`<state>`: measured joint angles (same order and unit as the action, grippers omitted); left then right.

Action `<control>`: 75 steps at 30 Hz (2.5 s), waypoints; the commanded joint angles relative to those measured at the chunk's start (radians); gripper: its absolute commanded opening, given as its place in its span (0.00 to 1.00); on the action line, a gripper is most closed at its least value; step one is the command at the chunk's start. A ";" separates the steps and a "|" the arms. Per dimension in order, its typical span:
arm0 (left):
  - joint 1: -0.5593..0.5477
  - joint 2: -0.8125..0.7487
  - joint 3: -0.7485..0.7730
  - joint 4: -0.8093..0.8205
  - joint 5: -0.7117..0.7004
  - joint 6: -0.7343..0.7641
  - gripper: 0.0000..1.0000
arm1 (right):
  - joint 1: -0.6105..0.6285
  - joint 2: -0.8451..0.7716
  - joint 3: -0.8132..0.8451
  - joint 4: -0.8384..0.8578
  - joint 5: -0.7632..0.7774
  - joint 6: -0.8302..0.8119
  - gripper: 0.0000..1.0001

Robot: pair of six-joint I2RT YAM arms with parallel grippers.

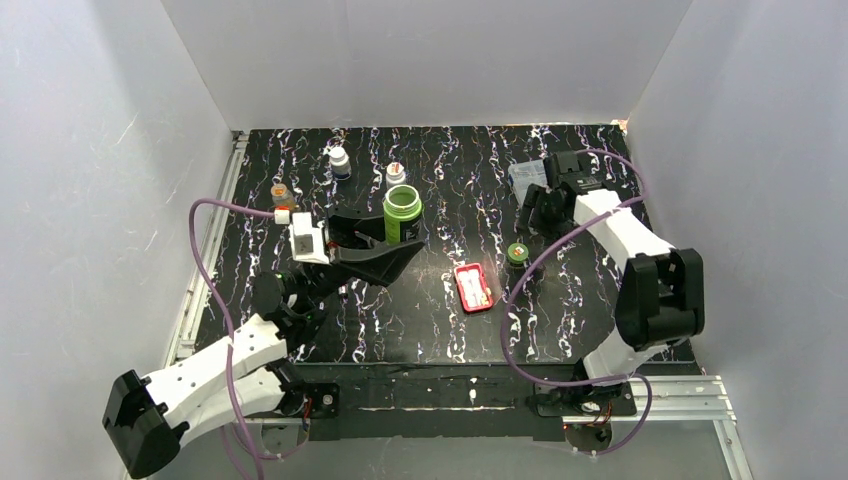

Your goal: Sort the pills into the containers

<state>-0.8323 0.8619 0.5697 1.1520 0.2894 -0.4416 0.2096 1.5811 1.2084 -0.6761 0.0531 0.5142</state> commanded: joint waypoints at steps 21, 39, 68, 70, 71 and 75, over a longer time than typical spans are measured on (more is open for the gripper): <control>0.136 0.065 0.044 0.125 0.150 -0.162 0.00 | 0.082 0.257 0.077 -0.009 0.045 -0.031 0.80; 0.147 0.071 0.027 0.089 0.163 -0.166 0.00 | 0.082 0.283 0.031 0.042 0.059 -0.034 0.61; 0.147 0.246 0.050 0.152 0.588 -0.201 0.00 | 0.099 -0.401 0.309 -0.249 -0.635 -0.125 0.31; 0.147 0.239 0.035 0.107 0.597 -0.186 0.00 | 0.103 -0.431 0.316 -0.242 -0.703 -0.128 0.31; 0.148 0.234 0.023 0.086 0.599 -0.183 0.00 | 0.106 -0.442 0.319 -0.239 -0.744 -0.127 0.31; 0.148 0.240 0.006 0.060 0.621 -0.208 0.00 | 0.133 -0.463 0.318 -0.218 -0.830 -0.131 0.31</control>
<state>-0.6891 1.1241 0.5920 1.2481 0.8543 -0.6455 0.3153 1.1176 1.5166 -0.8939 -0.5728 0.4086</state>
